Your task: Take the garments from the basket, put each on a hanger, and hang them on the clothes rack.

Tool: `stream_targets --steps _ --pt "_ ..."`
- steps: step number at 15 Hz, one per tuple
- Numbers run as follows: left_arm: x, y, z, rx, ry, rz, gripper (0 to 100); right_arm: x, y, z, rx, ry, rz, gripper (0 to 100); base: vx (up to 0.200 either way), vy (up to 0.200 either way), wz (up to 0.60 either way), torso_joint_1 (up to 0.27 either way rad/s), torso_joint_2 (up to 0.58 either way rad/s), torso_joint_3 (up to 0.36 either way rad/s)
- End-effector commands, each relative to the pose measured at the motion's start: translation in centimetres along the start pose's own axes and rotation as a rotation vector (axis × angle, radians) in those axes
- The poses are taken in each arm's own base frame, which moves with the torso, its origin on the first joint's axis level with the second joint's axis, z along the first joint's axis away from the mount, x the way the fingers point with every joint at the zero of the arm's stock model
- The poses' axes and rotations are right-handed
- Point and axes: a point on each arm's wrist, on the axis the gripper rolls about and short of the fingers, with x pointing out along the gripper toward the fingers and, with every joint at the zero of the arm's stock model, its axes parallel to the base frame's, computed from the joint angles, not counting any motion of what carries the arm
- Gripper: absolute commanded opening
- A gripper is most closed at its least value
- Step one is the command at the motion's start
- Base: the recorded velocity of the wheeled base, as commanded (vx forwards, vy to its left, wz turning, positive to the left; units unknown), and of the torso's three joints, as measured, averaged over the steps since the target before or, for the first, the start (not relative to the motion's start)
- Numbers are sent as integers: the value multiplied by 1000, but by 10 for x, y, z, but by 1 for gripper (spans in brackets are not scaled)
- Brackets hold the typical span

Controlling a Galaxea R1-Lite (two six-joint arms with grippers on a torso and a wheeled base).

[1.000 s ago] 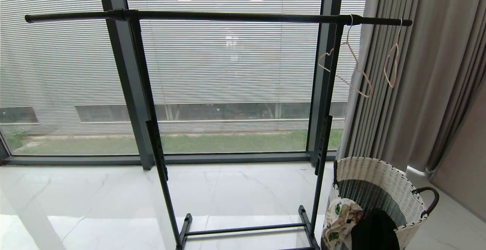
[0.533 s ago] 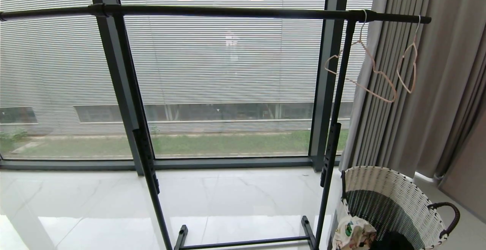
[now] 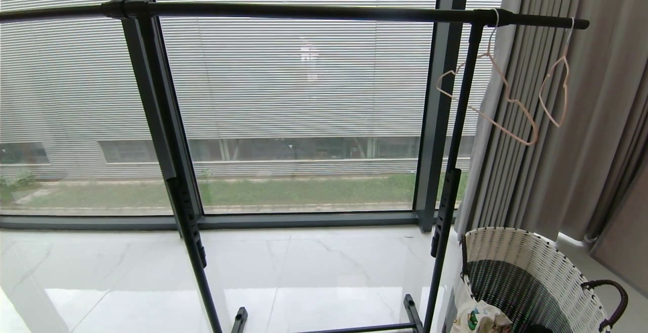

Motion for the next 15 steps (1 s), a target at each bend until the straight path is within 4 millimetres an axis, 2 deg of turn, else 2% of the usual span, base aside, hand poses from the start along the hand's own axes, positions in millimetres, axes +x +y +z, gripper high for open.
stream_targets --steps 1,2,3,4,5,6,7,8,11,15 --pt "0 0 0 -1 1 1 100 0 -2 46 64 -9 64 100 0 0 0 0 0 0" --pt "0 0 0 -1 1 1 100 12 -3 73 59 63 119 100 0 0 0 0 0 0" --pt "0 0 0 -1 1 1 100 36 -3 90 8 209 177 100 0 0 0 0 0 0" --pt "0 0 0 -1 1 1 100 67 0 104 -93 375 213 100 0 0 0 0 0 0" --pt "0 0 0 -1 1 1 100 100 4 104 -234 517 267 100 0 0 0 0 0 0" --pt "0 0 0 -1 1 1 100 128 6 94 -361 641 329 100 0 0 0 0 0 0" --pt "0 0 0 -1 1 1 100 139 8 88 -397 692 354 100 0 0 0 0 0 0" --pt "0 0 0 -1 1 1 100 171 11 67 -470 848 433 100 0 0 0 0 0 0" --pt "0 0 0 -1 1 1 100 195 15 29 -628 1060 613 100 0 0 0 0 0 0" --pt "0 0 0 -1 1 1 100 218 18 -6 -652 1191 691 100 0 0 0 0 0 0"
